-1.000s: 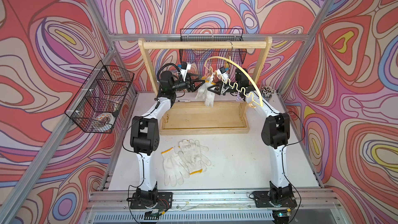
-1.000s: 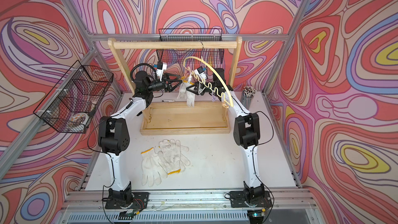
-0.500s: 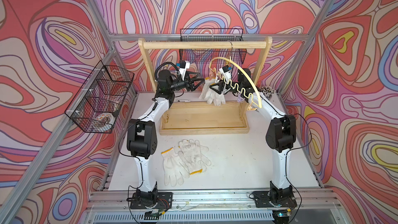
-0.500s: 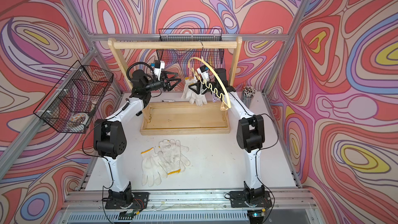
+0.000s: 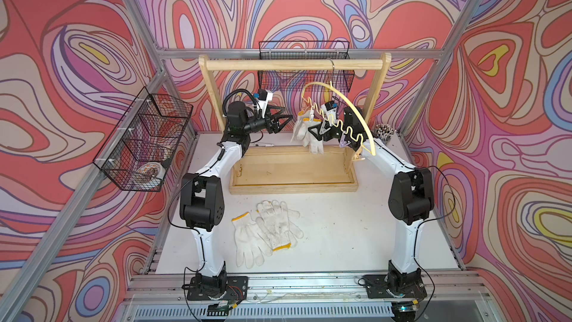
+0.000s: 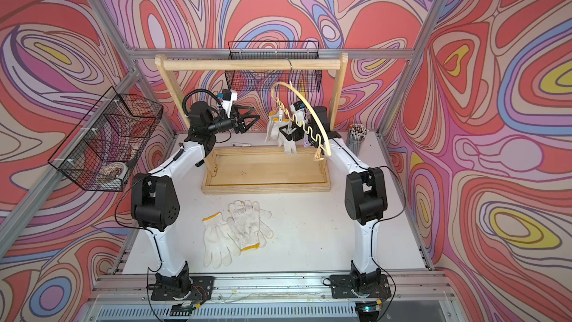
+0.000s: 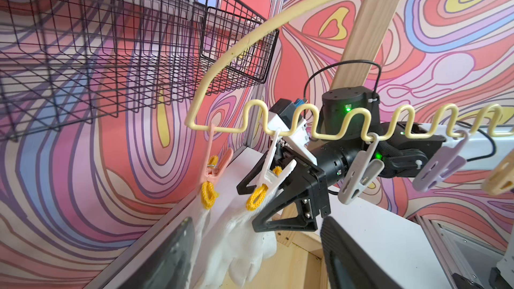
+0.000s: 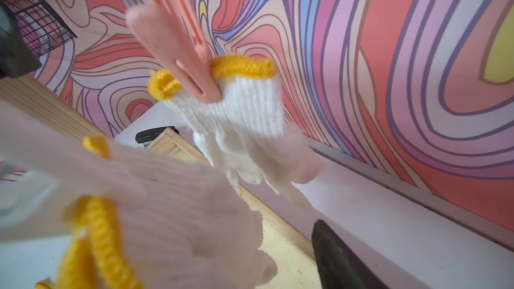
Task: Clip the gloves onto a hanger to dry
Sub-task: Clamp the glove onto the hanger.
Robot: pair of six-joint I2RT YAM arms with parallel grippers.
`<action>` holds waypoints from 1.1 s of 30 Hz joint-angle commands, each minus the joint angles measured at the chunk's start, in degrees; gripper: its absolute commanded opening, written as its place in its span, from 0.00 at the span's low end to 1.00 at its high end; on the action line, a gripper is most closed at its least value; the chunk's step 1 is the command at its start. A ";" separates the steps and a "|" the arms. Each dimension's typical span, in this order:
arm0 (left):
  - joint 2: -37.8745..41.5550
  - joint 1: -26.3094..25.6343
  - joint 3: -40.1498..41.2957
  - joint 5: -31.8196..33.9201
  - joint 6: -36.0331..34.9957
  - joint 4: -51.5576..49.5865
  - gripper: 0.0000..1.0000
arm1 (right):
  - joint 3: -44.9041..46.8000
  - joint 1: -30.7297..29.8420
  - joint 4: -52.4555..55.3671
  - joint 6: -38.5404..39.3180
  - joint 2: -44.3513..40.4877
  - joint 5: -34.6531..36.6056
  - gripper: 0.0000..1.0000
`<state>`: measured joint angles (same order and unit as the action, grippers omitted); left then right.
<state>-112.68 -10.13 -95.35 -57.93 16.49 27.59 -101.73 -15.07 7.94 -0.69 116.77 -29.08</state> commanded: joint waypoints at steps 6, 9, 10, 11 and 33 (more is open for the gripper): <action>3.32 0.11 0.83 4.79 -5.17 -6.35 0.74 | 3.62 -0.73 0.04 1.07 -5.44 5.92 0.77; 3.56 0.02 0.80 5.83 -5.32 -6.94 0.74 | 4.28 -2.12 1.83 2.26 -6.24 9.05 0.77; 3.61 -0.02 0.83 6.19 -5.46 -7.26 0.74 | 4.73 -2.43 2.21 2.49 -6.52 10.01 0.77; 3.78 -0.14 0.86 6.59 -5.71 -7.65 0.74 | 5.43 -2.72 2.18 2.45 -7.07 10.80 0.77; 7.51 -4.00 1.88 16.73 -15.58 -20.48 0.74 | 17.35 -2.77 5.73 -0.37 -17.02 21.35 0.76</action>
<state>-108.12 -13.08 -94.35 -44.25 4.89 10.74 -85.60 -17.93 11.81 0.05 102.61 -10.33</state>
